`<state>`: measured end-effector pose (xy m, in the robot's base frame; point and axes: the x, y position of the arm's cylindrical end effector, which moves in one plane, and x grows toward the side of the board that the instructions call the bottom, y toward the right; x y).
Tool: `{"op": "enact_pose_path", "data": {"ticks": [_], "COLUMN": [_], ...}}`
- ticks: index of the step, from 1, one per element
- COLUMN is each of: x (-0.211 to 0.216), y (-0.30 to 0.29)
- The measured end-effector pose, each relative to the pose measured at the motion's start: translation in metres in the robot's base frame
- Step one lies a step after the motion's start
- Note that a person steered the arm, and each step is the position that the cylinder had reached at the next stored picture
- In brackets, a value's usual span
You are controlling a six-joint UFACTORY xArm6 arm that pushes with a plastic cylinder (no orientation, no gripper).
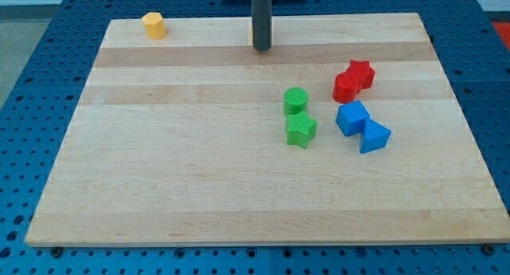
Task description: Push the green star along with green circle towards top center
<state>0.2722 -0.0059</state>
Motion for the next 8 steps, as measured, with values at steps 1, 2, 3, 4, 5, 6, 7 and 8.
{"op": "enact_pose_path", "data": {"ticks": [1, 2, 3, 4, 5, 6, 7, 8], "x": [0.028, 0.082, 0.116, 0.141, 0.186, 0.229, 0.248, 0.244], "y": [0.000, 0.000, -0.003, -0.015, -0.015, -0.015, 0.008, 0.031]}}
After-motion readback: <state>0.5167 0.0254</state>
